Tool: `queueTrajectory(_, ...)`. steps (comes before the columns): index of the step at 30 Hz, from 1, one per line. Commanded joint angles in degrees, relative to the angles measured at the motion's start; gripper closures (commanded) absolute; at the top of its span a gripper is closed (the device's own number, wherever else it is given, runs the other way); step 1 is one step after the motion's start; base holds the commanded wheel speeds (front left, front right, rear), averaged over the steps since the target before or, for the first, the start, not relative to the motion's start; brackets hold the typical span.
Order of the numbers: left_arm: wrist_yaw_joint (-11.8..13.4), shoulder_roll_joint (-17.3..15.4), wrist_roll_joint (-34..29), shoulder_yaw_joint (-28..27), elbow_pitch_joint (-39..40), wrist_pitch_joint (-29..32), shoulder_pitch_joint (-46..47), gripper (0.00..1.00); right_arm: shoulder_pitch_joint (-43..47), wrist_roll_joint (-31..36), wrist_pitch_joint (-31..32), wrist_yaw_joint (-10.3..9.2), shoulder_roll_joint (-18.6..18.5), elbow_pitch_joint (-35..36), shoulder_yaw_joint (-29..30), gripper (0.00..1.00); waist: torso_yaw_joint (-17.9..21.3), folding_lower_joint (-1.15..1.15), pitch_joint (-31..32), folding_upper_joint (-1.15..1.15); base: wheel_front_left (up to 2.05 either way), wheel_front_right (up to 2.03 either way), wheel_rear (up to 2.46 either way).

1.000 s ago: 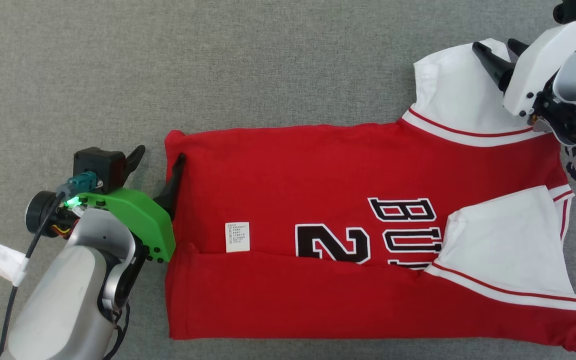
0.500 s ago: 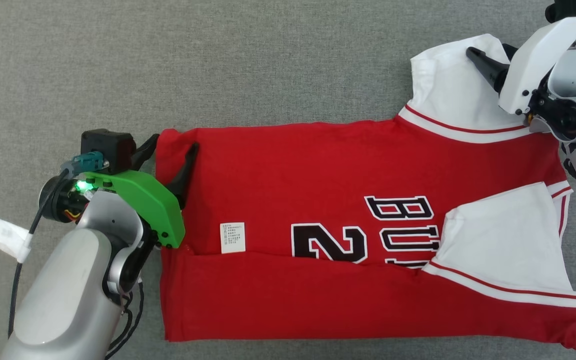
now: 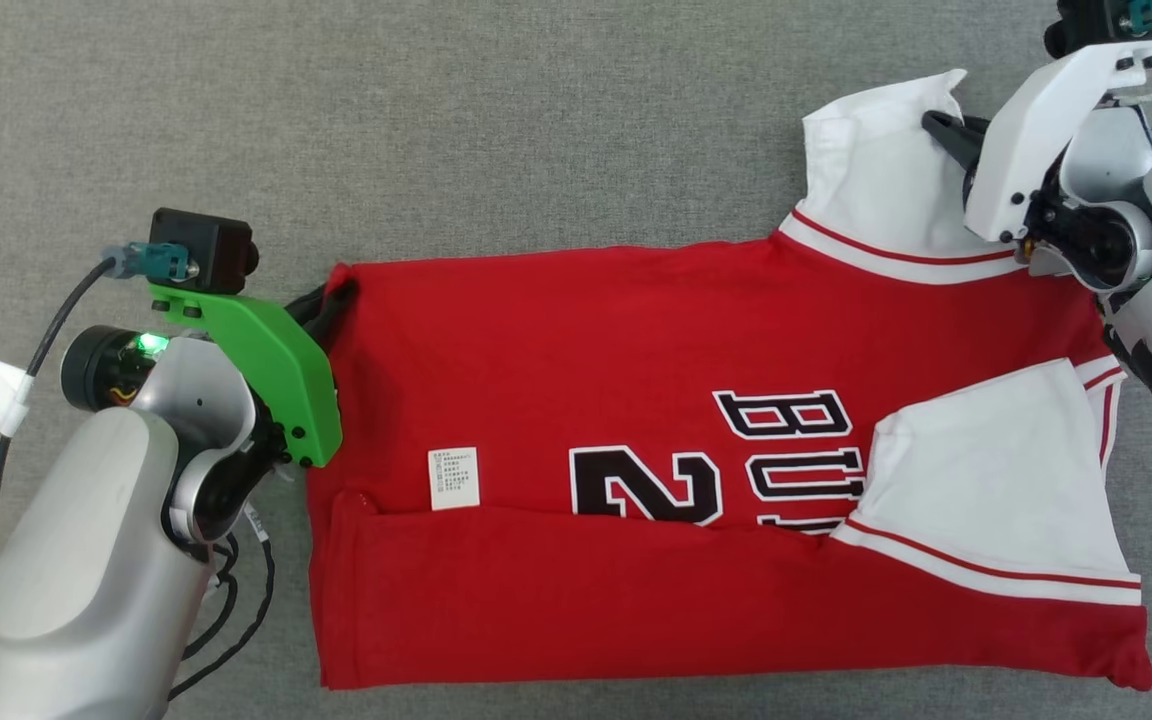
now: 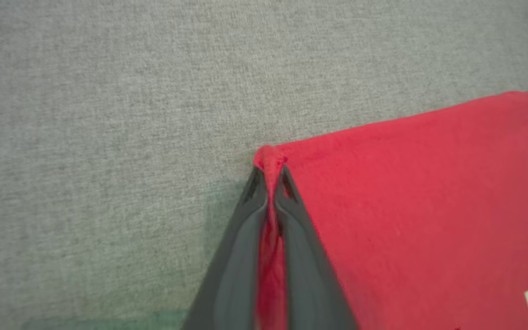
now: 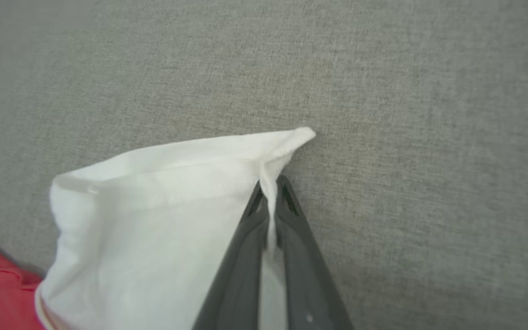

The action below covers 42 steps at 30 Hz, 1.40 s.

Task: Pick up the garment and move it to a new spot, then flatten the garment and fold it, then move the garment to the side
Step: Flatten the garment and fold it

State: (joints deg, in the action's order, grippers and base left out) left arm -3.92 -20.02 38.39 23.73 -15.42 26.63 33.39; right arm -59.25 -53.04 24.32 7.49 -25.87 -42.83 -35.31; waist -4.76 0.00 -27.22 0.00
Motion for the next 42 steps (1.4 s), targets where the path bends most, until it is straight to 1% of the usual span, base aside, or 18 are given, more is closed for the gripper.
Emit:
queueTrajectory(1,-0.11,-0.66,0.31,-0.47,-0.57,0.31,0.30,1.00,0.89,-0.40,-1.41,0.00,0.09,0.12,-0.70,1.00,0.28,0.00,0.47,0.00,0.00,0.00,0.00)
queueTrajectory(4,-0.22,-1.14,0.97,-1.00,-0.82,0.39,0.59,1.00,-0.01,-0.60,-5.71,0.00,-0.52,0.68,-0.80,1.00,0.50,0.00,1.11,0.00,0.00,0.00,0.00)
queueTrajectory(7,-0.39,-1.51,2.25,-1.53,-1.45,1.00,1.00,1.00,-0.34,-0.89,-9.92,0.00,-0.66,-0.38,-1.51,1.00,0.74,0.00,2.22,0.00,0.00,0.00,0.00)
queueTrajectory(14,-0.65,-2.24,3.63,-2.40,-3.38,1.27,0.22,1.00,-0.40,-2.47,-13.37,0.00,-0.20,-2.75,-3.89,1.00,1.69,0.00,4.59,0.00,0.00,0.00,0.00)
queueTrajectory(19,-0.92,-2.44,4.26,-2.30,-4.49,1.45,-0.22,1.00,-1.20,-2.70,-17.05,-0.01,-0.55,-4.37,-5.36,1.00,2.22,0.00,5.94,0.00,0.00,0.00,0.00)
queueTrajectory(24,-1.68,-2.45,5.34,-0.47,-5.72,4.96,0.79,1.00,-0.11,-4.82,-17.36,-0.01,0.62,-4.16,-7.93,1.00,2.68,0.00,8.30,0.00,0.00,0.00,0.00)
queueTrajectory(30,-2.22,-3.37,7.19,0.54,-8.70,9.59,1.75,1.00,1.17,-6.72,-16.62,0.00,0.45,-3.91,-11.84,1.00,3.40,0.00,11.85,0.00,0.00,0.00,0.00)
queueTrajectory(35,-2.62,-3.92,7.82,0.92,-10.64,9.65,1.33,1.00,2.39,-8.82,-17.33,0.00,0.55,-3.70,-14.12,1.00,4.04,0.00,14.28,0.00,0.00,0.00,0.00)
queueTrajectory(40,-3.21,-5.13,8.50,2.23,-9.98,8.94,-0.10,1.00,4.38,-11.11,-15.55,-0.01,-1.43,-1.29,-17.44,1.00,4.58,0.00,16.69,0.00,0.00,0.00,0.00)
queueTrajectory(42,-3.46,-6.12,8.36,3.35,-9.36,8.69,-0.59,1.00,5.01,-11.83,-15.11,-0.01,-2.36,0.04,-18.70,1.00,4.86,0.00,17.56,0.00,0.00,0.00,0.00)
